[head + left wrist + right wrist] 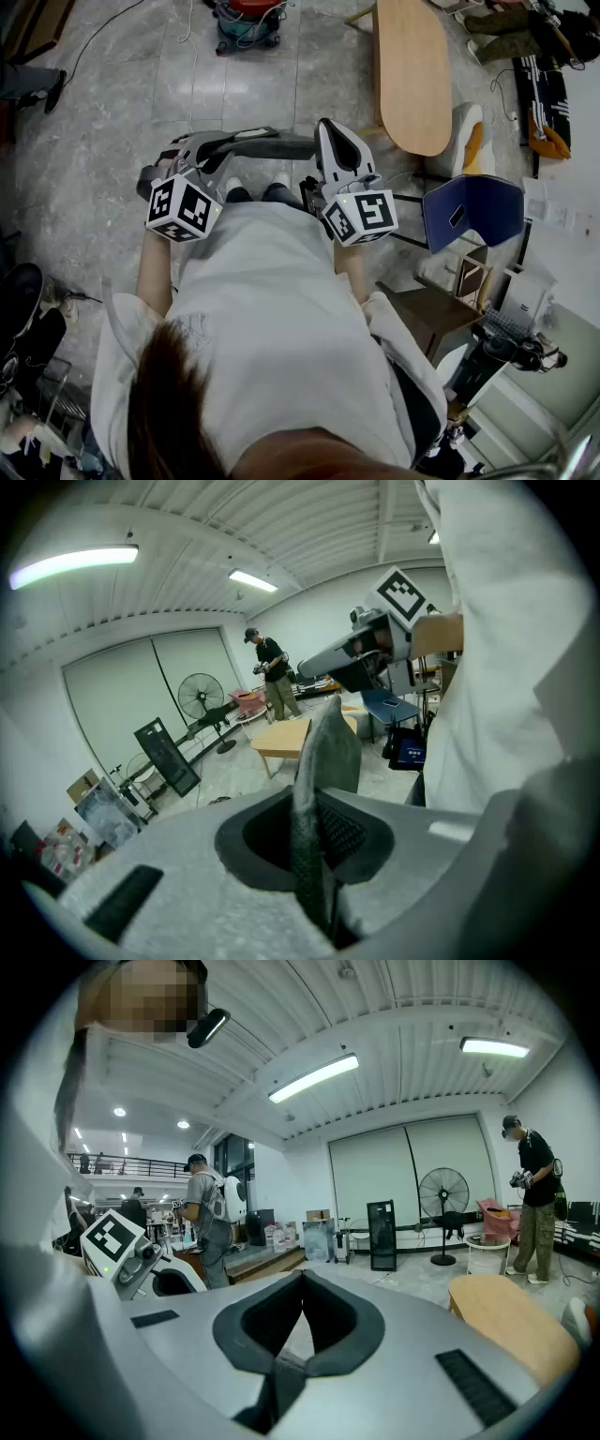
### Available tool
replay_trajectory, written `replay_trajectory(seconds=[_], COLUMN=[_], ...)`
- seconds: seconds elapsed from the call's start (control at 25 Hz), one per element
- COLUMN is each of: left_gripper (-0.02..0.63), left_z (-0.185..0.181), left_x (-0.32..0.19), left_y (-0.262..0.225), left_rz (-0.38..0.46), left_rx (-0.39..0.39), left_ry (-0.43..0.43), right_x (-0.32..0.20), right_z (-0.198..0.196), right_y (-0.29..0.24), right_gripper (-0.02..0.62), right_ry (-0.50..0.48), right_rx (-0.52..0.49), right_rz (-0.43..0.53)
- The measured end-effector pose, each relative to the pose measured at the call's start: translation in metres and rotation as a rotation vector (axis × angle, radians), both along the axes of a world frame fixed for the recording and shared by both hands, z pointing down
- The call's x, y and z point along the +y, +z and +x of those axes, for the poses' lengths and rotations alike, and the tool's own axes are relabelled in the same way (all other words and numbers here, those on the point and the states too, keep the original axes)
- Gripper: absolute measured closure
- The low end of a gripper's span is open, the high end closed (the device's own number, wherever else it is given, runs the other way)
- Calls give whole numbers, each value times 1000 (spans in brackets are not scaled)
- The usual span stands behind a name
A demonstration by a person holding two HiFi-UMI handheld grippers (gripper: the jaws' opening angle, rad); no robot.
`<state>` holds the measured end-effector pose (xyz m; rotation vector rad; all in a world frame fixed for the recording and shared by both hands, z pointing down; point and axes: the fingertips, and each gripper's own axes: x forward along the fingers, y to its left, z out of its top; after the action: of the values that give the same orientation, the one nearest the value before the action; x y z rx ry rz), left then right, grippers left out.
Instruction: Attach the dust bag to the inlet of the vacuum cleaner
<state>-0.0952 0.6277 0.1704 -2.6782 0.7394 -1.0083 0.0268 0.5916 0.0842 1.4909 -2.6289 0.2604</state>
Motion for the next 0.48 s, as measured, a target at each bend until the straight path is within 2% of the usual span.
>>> replay_trajectory(seconds=[0.32,0.48], left_gripper=[569,569], left_z=[-10,-12], left_x=[-5,-9], left_y=[-1,-2], left_rz=[-33,-34], left_rx=[48,43], left_ry=[-35,-49], right_x=[-2,-4], right_z=[-13,-16], right_y=[-2,-6], right_gripper=[594,594], right_ry=[-27,-50], right_rx=[18,24], right_rz=[-6,-1])
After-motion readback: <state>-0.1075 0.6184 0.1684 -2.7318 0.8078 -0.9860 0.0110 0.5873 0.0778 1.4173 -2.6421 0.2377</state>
